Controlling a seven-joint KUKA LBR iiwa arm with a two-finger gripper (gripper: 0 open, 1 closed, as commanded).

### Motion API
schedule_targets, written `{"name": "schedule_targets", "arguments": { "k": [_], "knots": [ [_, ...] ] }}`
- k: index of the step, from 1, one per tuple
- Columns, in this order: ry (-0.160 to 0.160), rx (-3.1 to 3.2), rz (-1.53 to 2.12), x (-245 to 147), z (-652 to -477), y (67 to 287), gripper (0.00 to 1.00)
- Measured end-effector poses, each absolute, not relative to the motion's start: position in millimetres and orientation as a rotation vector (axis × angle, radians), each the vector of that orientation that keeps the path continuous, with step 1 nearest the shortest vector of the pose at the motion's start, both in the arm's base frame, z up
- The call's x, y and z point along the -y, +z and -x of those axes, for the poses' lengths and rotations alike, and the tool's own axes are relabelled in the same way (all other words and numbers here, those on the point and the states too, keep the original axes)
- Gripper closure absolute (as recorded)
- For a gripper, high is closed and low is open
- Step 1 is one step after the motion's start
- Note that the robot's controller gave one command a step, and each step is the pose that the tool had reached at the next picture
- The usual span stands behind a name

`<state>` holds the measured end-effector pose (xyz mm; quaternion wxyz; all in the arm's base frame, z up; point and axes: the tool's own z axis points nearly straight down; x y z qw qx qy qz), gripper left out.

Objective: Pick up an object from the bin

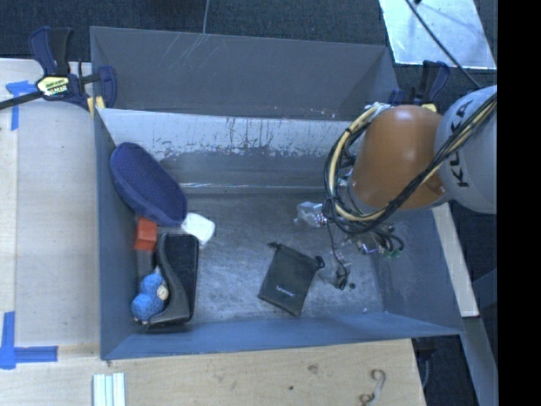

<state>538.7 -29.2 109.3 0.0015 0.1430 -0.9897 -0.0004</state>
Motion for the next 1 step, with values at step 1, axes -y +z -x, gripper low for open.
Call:
{"name": "schedule_targets", "arguments": {
  "k": [1],
  "knots": [
    [0.000, 3.090, -0.569, 18.9, -514.6, 68.6, 0.00]
  ]
}}
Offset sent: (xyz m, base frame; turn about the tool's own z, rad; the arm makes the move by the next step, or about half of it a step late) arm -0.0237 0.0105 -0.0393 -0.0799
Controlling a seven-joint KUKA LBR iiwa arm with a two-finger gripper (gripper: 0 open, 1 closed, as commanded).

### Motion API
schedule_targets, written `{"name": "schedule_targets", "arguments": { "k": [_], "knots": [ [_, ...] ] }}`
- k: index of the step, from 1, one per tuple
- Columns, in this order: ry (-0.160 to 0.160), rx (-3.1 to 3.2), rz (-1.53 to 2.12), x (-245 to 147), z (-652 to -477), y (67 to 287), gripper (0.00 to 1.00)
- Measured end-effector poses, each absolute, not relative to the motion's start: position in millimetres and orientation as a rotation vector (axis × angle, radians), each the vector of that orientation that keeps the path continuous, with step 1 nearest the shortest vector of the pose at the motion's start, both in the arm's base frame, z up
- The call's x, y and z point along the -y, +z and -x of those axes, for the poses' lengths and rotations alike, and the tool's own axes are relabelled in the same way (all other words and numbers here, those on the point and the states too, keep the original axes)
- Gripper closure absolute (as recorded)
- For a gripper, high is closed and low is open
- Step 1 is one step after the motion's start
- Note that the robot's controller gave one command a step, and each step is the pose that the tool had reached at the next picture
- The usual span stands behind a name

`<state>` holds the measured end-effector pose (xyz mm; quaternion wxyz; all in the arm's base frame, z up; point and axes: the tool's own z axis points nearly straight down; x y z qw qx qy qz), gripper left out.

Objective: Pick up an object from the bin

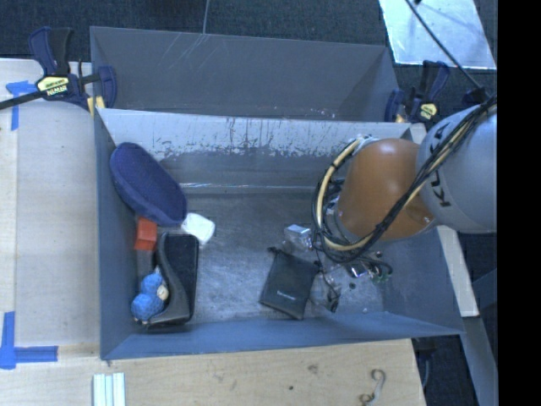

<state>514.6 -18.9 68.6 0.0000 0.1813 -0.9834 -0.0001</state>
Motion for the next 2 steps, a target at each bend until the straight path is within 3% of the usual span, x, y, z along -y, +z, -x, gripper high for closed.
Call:
{"name": "schedule_targets", "arguments": {
  "k": [1, 2],
  "knots": [
    [0.001, 3.094, -0.571, 19, -516.2, 71, 1.00],
    [0.006, 3.018, -0.916, 18, -519.6, 284, 1.00]
  ]
}}
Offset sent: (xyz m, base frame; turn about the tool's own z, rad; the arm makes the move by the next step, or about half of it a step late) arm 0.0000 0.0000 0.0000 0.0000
